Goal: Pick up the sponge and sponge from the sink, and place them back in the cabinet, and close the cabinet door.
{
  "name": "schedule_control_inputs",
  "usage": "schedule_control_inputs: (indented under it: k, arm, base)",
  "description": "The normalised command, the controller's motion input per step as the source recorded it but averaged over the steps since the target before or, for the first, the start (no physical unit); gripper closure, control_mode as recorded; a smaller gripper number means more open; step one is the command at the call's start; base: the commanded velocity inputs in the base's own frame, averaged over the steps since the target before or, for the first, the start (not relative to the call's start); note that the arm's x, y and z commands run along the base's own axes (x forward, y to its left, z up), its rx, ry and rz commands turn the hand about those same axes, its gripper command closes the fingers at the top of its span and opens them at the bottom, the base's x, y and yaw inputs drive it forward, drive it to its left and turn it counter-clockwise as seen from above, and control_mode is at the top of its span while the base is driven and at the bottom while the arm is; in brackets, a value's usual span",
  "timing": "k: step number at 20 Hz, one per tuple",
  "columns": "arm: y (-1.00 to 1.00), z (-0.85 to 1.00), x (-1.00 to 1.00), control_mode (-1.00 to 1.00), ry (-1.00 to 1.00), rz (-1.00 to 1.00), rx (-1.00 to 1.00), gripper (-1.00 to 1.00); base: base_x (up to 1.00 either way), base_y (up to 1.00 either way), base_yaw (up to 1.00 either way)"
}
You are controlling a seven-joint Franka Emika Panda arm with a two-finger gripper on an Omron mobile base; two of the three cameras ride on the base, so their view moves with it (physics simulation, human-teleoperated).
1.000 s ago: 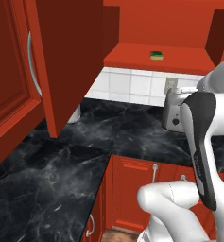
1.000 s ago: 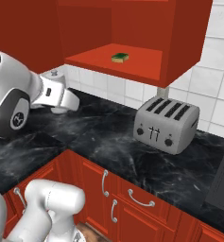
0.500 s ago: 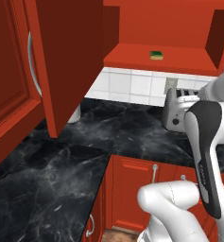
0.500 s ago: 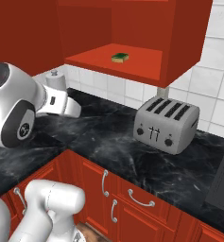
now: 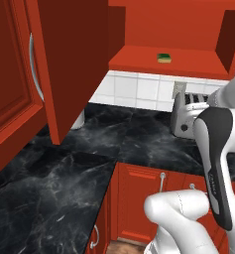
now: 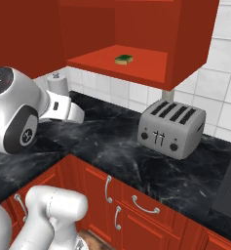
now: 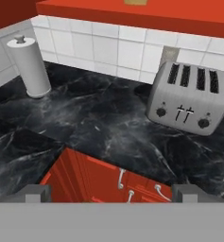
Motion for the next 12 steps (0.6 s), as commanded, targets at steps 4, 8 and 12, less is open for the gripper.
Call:
schedule_control_inputs:
  k: [4, 8, 12]
  arm:
    - [0.00, 0.00, 0.00, -1.00, 0.06, 0.00, 0.01, -1.00]
    - [0.00, 0.00, 0.01, -1.00, 0.09, 0.00, 0.02, -1.00]
    - [0.00, 0.00, 0.00, -1.00, 0.08, 0.00, 0.02, -1.00]
  base:
    - [0.00, 0.00, 0.00]
    - [0.00, 0.00, 0.00]
    - [0.00, 0.00, 0.00]
